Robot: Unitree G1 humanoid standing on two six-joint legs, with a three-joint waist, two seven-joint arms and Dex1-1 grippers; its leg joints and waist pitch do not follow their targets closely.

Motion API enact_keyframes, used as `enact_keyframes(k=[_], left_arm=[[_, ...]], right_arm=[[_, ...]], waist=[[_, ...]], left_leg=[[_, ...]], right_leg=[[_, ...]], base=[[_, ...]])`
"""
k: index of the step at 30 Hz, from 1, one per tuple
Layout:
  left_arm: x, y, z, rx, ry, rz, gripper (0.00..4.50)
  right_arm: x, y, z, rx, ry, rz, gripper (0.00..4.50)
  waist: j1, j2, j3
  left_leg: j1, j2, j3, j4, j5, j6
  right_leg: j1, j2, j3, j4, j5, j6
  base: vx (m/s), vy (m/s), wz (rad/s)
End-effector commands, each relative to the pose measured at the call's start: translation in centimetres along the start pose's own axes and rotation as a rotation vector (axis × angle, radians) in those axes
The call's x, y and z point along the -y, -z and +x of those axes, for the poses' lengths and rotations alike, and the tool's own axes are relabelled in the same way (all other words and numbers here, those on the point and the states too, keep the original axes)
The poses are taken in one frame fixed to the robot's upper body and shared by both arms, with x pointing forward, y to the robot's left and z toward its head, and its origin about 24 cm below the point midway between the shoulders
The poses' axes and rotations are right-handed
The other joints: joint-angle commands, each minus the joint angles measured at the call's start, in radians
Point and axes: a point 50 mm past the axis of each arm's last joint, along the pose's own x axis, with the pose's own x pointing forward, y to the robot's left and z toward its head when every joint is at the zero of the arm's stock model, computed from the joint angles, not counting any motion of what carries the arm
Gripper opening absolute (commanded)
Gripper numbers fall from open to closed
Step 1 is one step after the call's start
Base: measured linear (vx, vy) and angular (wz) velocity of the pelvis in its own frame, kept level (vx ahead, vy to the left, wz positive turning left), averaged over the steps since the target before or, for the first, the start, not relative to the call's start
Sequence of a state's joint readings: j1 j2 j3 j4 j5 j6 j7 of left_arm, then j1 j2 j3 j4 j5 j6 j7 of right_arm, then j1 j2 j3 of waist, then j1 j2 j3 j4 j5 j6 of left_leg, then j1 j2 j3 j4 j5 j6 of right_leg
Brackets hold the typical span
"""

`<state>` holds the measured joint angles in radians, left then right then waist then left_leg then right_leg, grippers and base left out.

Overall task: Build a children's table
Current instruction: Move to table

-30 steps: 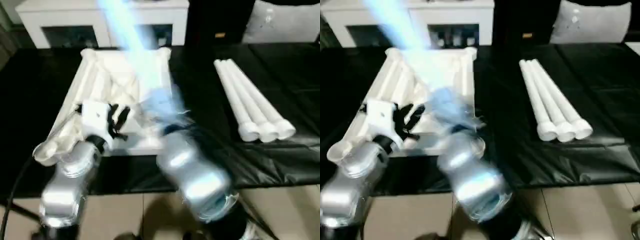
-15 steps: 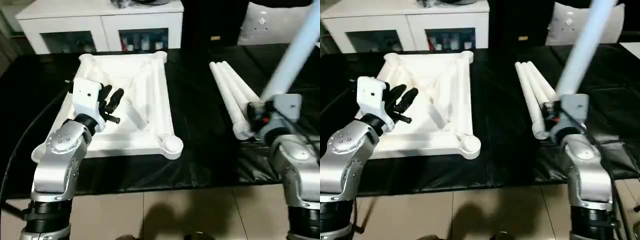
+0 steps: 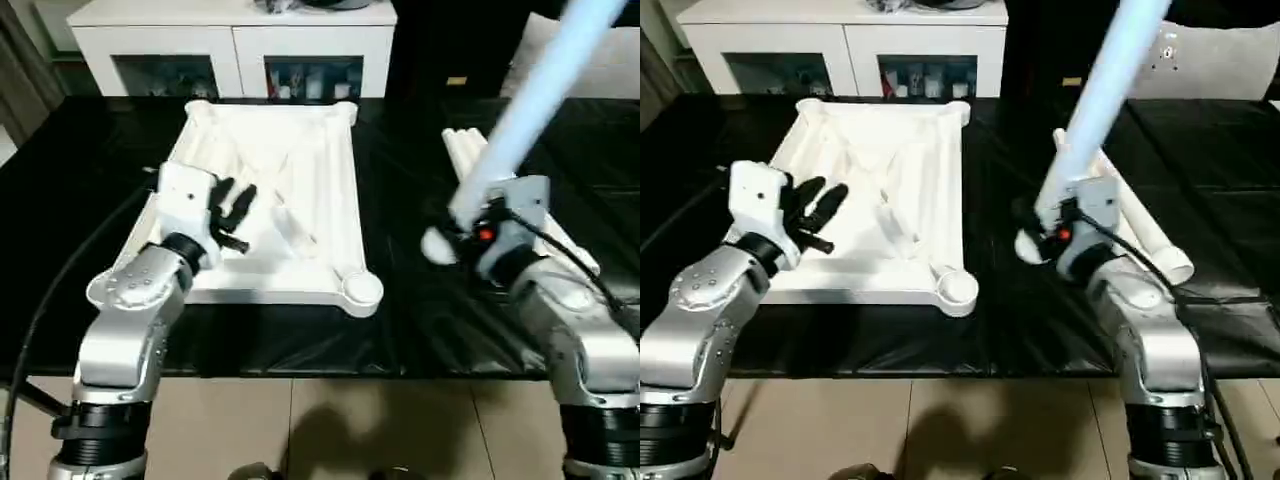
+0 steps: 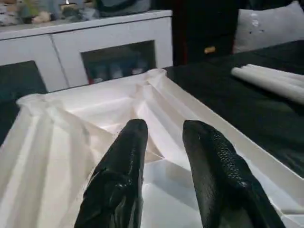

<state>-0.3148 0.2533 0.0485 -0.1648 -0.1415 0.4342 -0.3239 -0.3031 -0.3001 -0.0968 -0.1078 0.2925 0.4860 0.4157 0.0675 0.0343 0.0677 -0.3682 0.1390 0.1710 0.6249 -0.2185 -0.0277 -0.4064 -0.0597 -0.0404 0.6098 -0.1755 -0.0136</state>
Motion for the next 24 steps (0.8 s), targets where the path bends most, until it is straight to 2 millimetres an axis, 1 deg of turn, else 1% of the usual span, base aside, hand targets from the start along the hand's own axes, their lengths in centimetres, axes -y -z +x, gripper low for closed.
enact_keyframes(k=[1, 2, 3, 4, 6, 8, 10, 14, 15, 17, 22, 24], left_arm=[[0.3, 0.0, -0.1, 0.003, 0.013, 0.002, 1.53], [0.3, 0.2, 0.0, -0.009, 0.002, -0.007, 1.53], [0.3, 0.2, 0.0, -0.009, 0.002, -0.007, 1.53], [0.2, 0.3, -0.1, -0.011, -0.001, -0.009, 1.53], [0.2, 0.5, -0.4, -0.012, -0.007, -0.015, 1.53], [0.1, 0.5, -0.5, -0.012, -0.010, -0.027, 1.53], [0.1, 0.5, -0.6, -0.012, -0.013, -0.030, 1.53], [0.1, 0.4, -0.5, -0.008, -0.014, -0.030, 1.53], [0.1, 0.4, -0.4, -0.008, -0.013, -0.030, 1.53], [0.2, 0.4, -0.4, -0.009, -0.010, -0.031, 1.53], [0.2, 0.5, -0.5, -0.010, -0.006, -0.033, 1.53], [0.3, 0.5, -0.5, -0.012, -0.001, -0.034, 1.53]], right_arm=[[-0.6, -1.0, 0.0, 0.023, -0.039, -0.006, 1.91], [-0.8, -0.9, -0.1, 0.023, -0.032, -0.004, 1.91], [-0.8, -0.9, -0.1, 0.023, -0.032, -0.004, 1.91], [-1.0, -0.7, -0.2, 0.023, -0.028, 0.000, 1.91], [-1.5, -0.6, -0.3, 0.026, -0.032, 0.009, 1.91], [-1.9, -0.5, -0.4, 0.024, -0.037, 0.025, 1.91], [-2.0, -0.5, -0.4, 0.019, -0.042, 0.027, 1.91], [-2.1, -0.7, -0.5, 0.019, -0.046, 0.035, 1.91], [-2.1, -0.7, -0.5, 0.018, -0.046, 0.036, 1.91], [-2.2, -0.7, -0.5, 0.014, -0.045, 0.037, 1.91], [-2.4, -0.7, -0.6, 0.006, -0.050, 0.030, 1.91], [-2.4, -0.8, -0.6, -0.001, -0.047, 0.016, 1.91]], waist=[[0.003, -0.012, -0.070], [0.002, -0.015, -0.068], [0.001, -0.015, -0.067], [0.001, -0.019, -0.066], [-0.001, -0.016, -0.066], [-0.003, -0.018, -0.064], [-0.005, -0.016, -0.064], [-0.005, -0.018, -0.062], [-0.004, -0.015, -0.063], [-0.004, -0.017, -0.062], [-0.004, -0.017, -0.061], [-0.005, -0.016, -0.058]], left_leg=[[0.003, 0.075, -0.031, -0.076, -0.083, 0.088], [0.002, 0.075, -0.030, -0.078, -0.093, 0.083], [0.002, 0.075, -0.031, -0.078, -0.096, 0.079], [0.003, 0.075, -0.030, -0.078, -0.101, 0.074], [0.002, 0.076, -0.031, -0.080, -0.103, 0.068], [0.002, 0.076, -0.032, -0.082, -0.110, 0.063], [0.003, 0.075, -0.033, -0.083, -0.113, 0.059], [0.003, 0.075, -0.033, -0.084, -0.123, 0.052], [0.004, 0.075, -0.033, -0.083, -0.120, 0.052], [0.003, 0.075, -0.033, -0.084, -0.115, 0.052], [0.003, 0.075, -0.033, -0.084, -0.119, 0.049], [0.013, 0.076, -0.034, -0.090, -0.195, 0.034]], right_leg=[[0.053, -0.083, 0.047, -0.066, -0.175, -0.222], [0.053, -0.083, 0.047, -0.068, -0.199, -0.215], [0.052, -0.083, 0.046, -0.069, -0.210, -0.212], [0.051, -0.084, 0.047, -0.071, -0.229, -0.204], [0.049, -0.083, 0.047, -0.072, -0.239, -0.196], [0.048, -0.082, 0.047, -0.073, -0.244, -0.190], [0.047, -0.081, 0.047, -0.073, -0.246, -0.190], [0.048, -0.082, 0.048, -0.075, -0.260, -0.181], [0.047, -0.082, 0.048, -0.074, -0.256, -0.181], [0.048, -0.082, 0.048, -0.074, -0.245, -0.181], [0.048, -0.082, 0.048, -0.074, -0.243, -0.183], [0.052, -0.082, 0.046, -0.077, -0.329, -0.173]], base=[[0.000, 0.000, 0.00], [0.000, 0.000, 0.00], [0.000, 0.000, 0.00], [0.000, 0.000, 0.00], [0.000, 0.000, 0.00], [0.000, 0.000, 0.00], [0.000, 0.000, 0.00], [0.000, 0.000, 0.00], [0.000, 0.000, 0.00], [0.000, 0.000, 0.00], [0.000, 0.000, 0.00], [0.000, 0.000, 0.00]])
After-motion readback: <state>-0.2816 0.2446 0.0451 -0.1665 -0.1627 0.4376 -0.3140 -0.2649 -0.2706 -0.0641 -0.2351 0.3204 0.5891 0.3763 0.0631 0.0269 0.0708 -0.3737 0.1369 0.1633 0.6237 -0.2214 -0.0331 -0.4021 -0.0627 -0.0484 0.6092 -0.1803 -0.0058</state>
